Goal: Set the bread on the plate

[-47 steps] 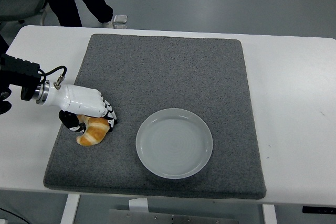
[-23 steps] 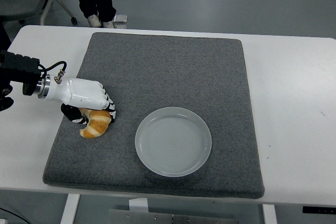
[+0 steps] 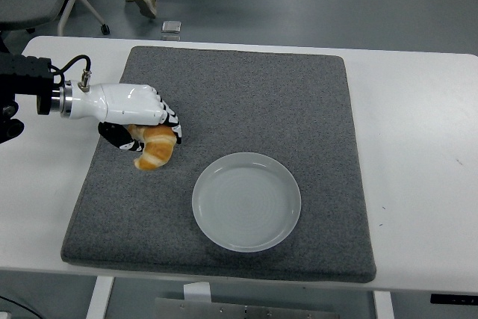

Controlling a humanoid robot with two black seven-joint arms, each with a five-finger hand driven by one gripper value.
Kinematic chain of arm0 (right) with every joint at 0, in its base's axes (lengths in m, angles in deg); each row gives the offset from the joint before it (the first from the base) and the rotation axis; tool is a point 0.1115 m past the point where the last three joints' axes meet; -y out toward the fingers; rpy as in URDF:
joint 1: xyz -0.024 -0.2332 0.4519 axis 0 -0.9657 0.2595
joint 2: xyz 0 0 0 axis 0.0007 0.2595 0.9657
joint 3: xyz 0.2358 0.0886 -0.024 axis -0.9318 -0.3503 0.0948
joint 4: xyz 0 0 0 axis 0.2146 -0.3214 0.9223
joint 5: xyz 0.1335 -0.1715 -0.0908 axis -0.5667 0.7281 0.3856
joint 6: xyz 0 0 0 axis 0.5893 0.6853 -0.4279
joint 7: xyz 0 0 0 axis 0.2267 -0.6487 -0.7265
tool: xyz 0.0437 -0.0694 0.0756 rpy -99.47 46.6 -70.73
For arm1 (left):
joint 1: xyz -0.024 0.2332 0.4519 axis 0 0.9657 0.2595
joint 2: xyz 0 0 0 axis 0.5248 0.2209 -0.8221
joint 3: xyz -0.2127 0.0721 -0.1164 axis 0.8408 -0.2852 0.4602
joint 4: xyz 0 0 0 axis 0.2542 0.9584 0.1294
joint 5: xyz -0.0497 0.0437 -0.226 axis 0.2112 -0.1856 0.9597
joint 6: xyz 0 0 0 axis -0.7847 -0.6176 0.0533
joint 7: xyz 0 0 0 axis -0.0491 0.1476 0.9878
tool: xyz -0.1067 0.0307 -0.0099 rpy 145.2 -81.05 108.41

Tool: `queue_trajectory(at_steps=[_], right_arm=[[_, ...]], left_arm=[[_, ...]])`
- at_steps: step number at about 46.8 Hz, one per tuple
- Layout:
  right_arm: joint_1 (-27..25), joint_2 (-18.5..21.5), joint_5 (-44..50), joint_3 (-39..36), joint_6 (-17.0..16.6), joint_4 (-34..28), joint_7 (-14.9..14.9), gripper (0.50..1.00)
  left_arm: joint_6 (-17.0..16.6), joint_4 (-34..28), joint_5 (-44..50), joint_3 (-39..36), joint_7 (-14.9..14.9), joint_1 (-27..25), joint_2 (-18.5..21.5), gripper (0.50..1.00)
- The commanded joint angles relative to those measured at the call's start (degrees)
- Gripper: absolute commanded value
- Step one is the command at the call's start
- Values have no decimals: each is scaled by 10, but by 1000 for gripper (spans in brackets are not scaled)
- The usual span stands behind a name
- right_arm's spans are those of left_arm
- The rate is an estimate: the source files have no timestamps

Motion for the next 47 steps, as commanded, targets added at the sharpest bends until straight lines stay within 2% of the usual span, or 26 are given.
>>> queue_trajectory(at_steps=[1, 12, 26, 36, 41, 47], right_arm=[[0, 0, 0, 0, 0, 0, 0, 930], [0, 0, 0, 0, 0, 0, 0, 930], [0, 0, 0, 0, 0, 0, 0, 930], [0, 0, 0, 0, 0, 0, 0, 930], [0, 0, 0, 0, 0, 0, 0, 930], [0, 0, 0, 0, 0, 0, 0, 930]], left_arm=[[2, 1, 40, 10, 0, -11, 0, 500], [3, 5, 200, 10, 0, -51, 0, 500], [13, 8, 391, 8, 0, -69, 0, 500], [20, 6, 400, 7, 0, -89, -3, 500], [22, 5, 399, 1, 0, -114, -35, 500], [47, 5, 396, 0, 0, -140, -45, 500]])
